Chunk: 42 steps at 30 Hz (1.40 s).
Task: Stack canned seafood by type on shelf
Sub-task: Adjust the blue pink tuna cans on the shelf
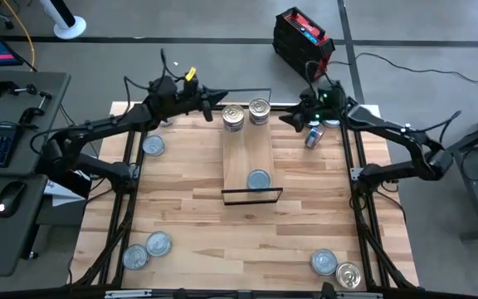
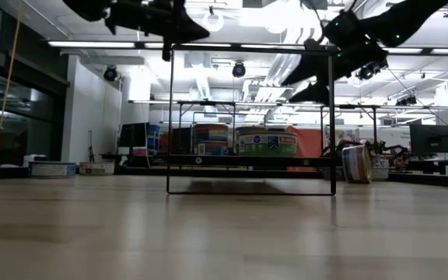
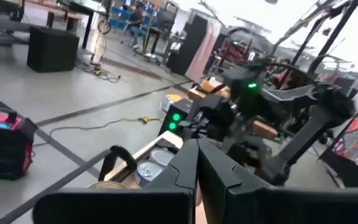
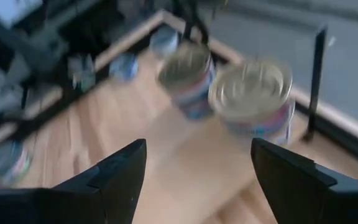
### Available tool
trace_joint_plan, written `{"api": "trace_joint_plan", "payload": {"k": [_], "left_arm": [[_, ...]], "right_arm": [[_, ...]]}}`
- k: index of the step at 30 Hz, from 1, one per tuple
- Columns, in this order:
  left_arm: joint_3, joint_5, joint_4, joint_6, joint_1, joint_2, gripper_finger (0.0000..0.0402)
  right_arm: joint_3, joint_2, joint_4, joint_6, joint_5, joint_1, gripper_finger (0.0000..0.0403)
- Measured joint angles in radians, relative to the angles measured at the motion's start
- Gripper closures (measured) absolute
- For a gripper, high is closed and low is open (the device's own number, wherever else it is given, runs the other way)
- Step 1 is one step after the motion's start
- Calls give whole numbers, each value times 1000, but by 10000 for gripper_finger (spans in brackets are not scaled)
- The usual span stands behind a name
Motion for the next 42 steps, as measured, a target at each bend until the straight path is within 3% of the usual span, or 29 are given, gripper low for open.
{"api": "trace_joint_plan", "payload": {"k": [6, 10, 14, 19, 23, 28, 35, 42], "left_arm": [[21, 77, -5, -25, 0, 62, 401], [7, 153, -6, -46, -7, 43, 401], [-7, 160, -1, -72, -16, 23, 401], [-10, 154, 0, -90, -34, 25, 401], [-10, 134, 5, -104, -42, 26, 401], [-9, 133, 24, -139, -42, 25, 401], [-9, 131, 20, -135, -82, 25, 401], [-9, 80, -39, -123, -134, 25, 401]], "right_arm": [[-26, 20, 342, 109, 122, 65, 125], [-6, 20, 370, 141, 216, 95, 125], [-5, 34, 369, 17, 283, 111, 125], [-2, 129, 357, 22, 333, 110, 132], [75, 236, 265, -61, 384, 111, 201], [207, 325, 184, -192, 383, 112, 376], [352, 444, -46, -383, 363, 121, 400], [370, 466, -60, -463, 396, 125, 402]]}}
